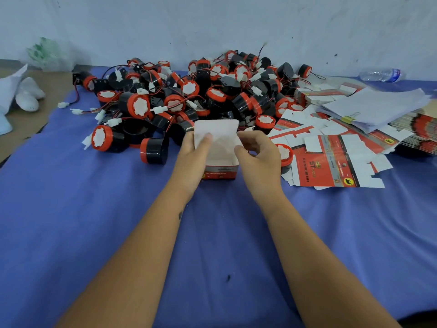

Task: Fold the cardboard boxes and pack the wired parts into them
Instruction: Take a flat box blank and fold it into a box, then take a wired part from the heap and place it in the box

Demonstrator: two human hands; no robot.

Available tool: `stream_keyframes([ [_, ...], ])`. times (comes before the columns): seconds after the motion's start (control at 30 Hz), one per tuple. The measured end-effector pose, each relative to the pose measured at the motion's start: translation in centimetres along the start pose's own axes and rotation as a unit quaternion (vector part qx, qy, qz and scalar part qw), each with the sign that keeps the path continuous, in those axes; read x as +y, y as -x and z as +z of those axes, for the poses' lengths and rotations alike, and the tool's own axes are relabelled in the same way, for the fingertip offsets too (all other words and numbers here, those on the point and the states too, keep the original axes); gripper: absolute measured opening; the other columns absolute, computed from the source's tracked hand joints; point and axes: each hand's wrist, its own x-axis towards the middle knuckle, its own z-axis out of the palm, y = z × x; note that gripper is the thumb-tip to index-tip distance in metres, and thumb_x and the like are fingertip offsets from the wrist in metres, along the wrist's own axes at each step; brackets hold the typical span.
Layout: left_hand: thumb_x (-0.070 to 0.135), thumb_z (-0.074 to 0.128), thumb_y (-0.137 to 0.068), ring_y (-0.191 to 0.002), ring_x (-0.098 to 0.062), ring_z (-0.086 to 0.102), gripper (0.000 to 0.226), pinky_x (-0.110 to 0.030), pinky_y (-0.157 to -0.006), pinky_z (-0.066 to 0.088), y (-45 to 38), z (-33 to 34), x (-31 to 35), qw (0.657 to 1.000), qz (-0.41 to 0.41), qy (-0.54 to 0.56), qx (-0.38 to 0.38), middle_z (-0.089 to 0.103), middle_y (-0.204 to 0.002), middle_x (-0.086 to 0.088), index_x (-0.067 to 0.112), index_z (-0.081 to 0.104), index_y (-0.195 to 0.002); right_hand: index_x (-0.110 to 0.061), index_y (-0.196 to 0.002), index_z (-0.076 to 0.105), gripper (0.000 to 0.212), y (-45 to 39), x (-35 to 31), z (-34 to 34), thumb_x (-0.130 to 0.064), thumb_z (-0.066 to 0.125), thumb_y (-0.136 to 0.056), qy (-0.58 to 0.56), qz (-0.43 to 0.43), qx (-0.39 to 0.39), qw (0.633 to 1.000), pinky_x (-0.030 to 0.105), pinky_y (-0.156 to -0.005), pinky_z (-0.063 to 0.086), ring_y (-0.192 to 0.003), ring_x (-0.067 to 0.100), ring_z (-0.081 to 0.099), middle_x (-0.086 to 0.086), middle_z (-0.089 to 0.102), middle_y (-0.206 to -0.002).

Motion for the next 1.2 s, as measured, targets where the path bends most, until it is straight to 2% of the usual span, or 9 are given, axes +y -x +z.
stream_keyframes([
  [0.13,0.045,0.033,-0.106,-0.095,-0.012,0.062,0.028,-0.031,-0.078,0.050,-0.3,-0.1,-0.4,0.995,0.007,-0.029,0.092,0.064,-0.103,0.005,0.028,0.055,-0.103,-0.022,-0.108,0.065,0.021,0.2,-0.2,0.0,-0.010,0.055,-0.095,-0.004,-0.017,-0.032,0.999,0.009,-0.080,0.047,-0.096,-0.004,0.060,-0.015,0.065,-0.101],
  [0.27,0.037,0.034,-0.106,-0.088,-0.007,0.058,0.021,-0.027,-0.068,0.046,-0.6,-0.4,-0.4,0.991,0.021,-0.040,0.127,0.061,-0.095,0.010,0.025,0.051,-0.104,-0.015,-0.103,0.068,0.020,-0.5,-0.3,-1.2,-0.015,0.053,-0.089,0.109,-0.096,0.099,0.984,0.022,-0.085,0.047,-0.095,0.008,0.056,-0.006,0.062,-0.100],
  [0.43,0.022,0.049,-0.096,-0.091,-0.008,0.058,0.015,-0.023,-0.063,0.043,-0.7,-0.6,0.0,0.992,-0.012,0.000,0.128,0.059,-0.100,0.010,0.025,0.049,-0.111,-0.025,-0.101,0.062,0.031,-2.0,0.3,-4.0,-0.013,0.044,-0.078,0.093,0.096,0.200,0.971,0.050,-0.093,0.047,-0.109,0.028,0.055,0.003,0.060,-0.113],
  [0.6,0.021,0.053,-0.096,-0.096,-0.005,0.061,0.028,-0.011,-0.058,0.049,-0.1,-0.4,0.7,0.992,0.011,0.065,0.108,0.059,-0.110,0.014,0.033,0.044,-0.120,-0.021,-0.120,0.054,0.037,-2.9,1.0,-4.4,-0.011,0.049,-0.085,0.221,0.200,0.118,0.947,0.048,-0.104,0.035,-0.121,0.031,0.040,0.010,0.048,-0.131],
  [0.77,0.016,0.055,-0.081,-0.119,-0.014,0.054,0.066,-0.030,-0.092,0.053,0.5,-0.1,1.1,0.996,0.061,0.036,0.058,0.051,-0.132,0.009,0.038,0.032,-0.139,-0.016,-0.133,0.045,0.047,-1.5,2.1,-3.1,-0.019,0.059,-0.088,0.360,0.117,-0.004,0.926,0.039,-0.094,0.032,-0.117,0.033,0.039,0.014,0.047,-0.129],
  [0.9,0.004,0.057,-0.076,-0.133,-0.018,0.037,0.082,-0.044,-0.111,0.040,1.0,0.4,1.4,0.984,0.131,-0.070,0.097,0.039,-0.143,0.001,0.026,0.027,-0.149,-0.019,-0.118,0.053,0.047,-1.8,1.5,-3.4,-0.008,0.068,-0.075,0.165,0.126,0.070,0.976,0.041,-0.087,0.049,-0.107,0.028,0.053,0.007,0.058,-0.114],
  [0.97,0.004,0.060,-0.076,-0.135,-0.018,0.034,0.081,-0.045,-0.114,0.035,1.2,0.5,1.5,0.971,0.175,-0.105,0.125,0.035,-0.147,0.000,0.018,0.030,-0.149,-0.026,-0.109,0.051,0.046,-1.8,1.2,-3.4,-0.006,0.071,-0.073,0.016,0.152,0.107,0.982,0.025,-0.069,0.053,-0.096,0.019,0.060,-0.001,0.059,-0.104],
  [1.03,0.011,0.063,-0.077,-0.136,-0.019,0.033,0.078,-0.048,-0.114,0.031,1.5,0.5,1.6,0.957,0.207,-0.140,0.151,0.034,-0.148,0.002,0.018,0.032,-0.148,-0.027,-0.106,0.049,0.045,-1.7,1.0,-3.1,-0.005,0.074,-0.076,-0.102,0.179,0.115,0.972,0.016,-0.065,0.052,-0.095,0.017,0.063,0.000,0.059,-0.104],
  [1.2,0.017,0.066,-0.079,-0.136,-0.028,0.035,0.065,-0.059,-0.109,0.028,2.1,0.7,1.9,0.913,0.280,-0.222,0.196,0.040,-0.146,-0.007,0.016,0.043,-0.140,0.004,-0.122,0.053,0.034,-1.9,0.4,-2.8,0.005,0.061,-0.088,-0.402,0.215,0.061,0.888,0.037,-0.093,0.055,-0.101,0.030,0.069,0.021,0.066,-0.113],
])
